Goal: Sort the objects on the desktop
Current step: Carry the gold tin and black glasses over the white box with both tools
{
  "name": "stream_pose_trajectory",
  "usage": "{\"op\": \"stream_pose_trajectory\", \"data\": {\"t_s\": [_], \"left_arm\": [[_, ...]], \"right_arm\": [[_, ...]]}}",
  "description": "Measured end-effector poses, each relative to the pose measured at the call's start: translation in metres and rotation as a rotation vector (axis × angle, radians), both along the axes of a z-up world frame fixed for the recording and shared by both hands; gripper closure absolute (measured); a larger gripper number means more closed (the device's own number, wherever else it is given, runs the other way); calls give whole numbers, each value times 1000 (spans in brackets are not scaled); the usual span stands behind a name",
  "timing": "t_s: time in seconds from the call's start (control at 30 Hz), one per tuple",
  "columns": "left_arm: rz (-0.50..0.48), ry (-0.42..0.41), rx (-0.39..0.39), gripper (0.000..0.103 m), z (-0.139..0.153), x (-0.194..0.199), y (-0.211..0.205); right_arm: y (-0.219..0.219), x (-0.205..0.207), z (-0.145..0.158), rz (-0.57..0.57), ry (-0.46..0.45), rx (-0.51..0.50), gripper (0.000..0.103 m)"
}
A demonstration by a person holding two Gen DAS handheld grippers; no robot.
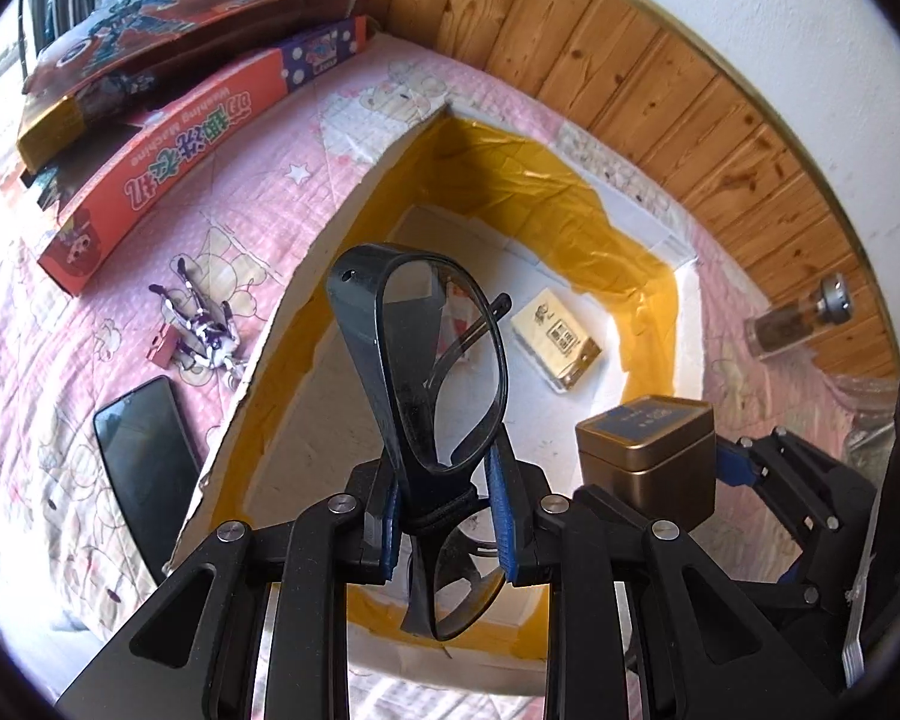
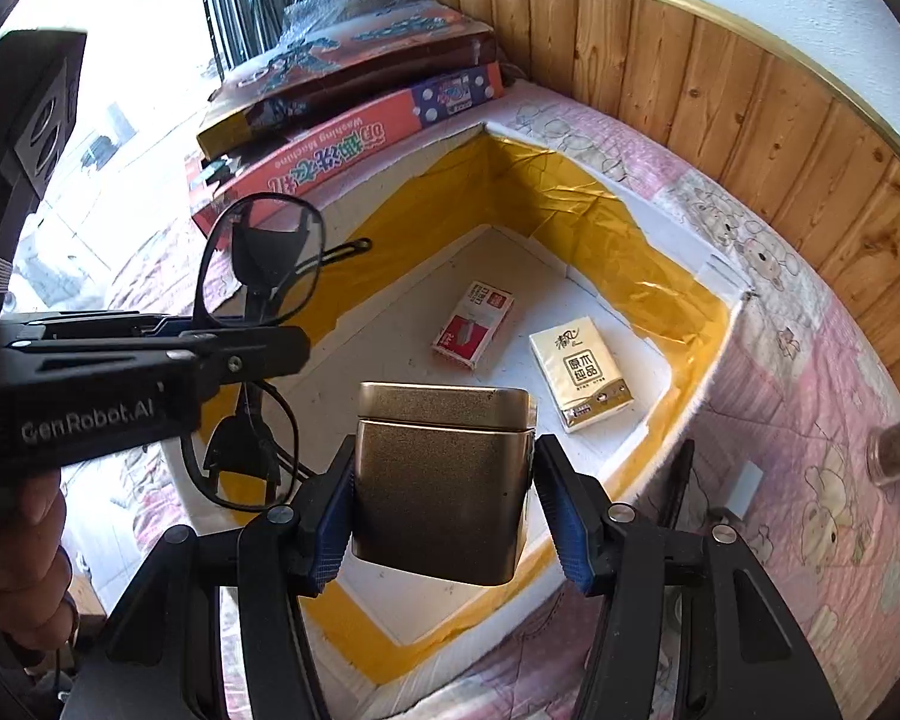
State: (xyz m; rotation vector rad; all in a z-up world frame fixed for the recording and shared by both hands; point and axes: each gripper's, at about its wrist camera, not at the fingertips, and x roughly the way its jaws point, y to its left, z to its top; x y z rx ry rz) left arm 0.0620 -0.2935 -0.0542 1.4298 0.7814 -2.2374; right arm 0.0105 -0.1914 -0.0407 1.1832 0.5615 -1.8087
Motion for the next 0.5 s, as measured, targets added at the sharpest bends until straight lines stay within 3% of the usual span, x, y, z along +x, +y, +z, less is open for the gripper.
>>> {"op": "stream_pose_trajectory", "data": {"t_s": [0.5], "left_arm": [[-85,-193,-21,78,-51,-27,-2]], "right_arm": [[-34,-12,-44,86,-16,141,45]]}}
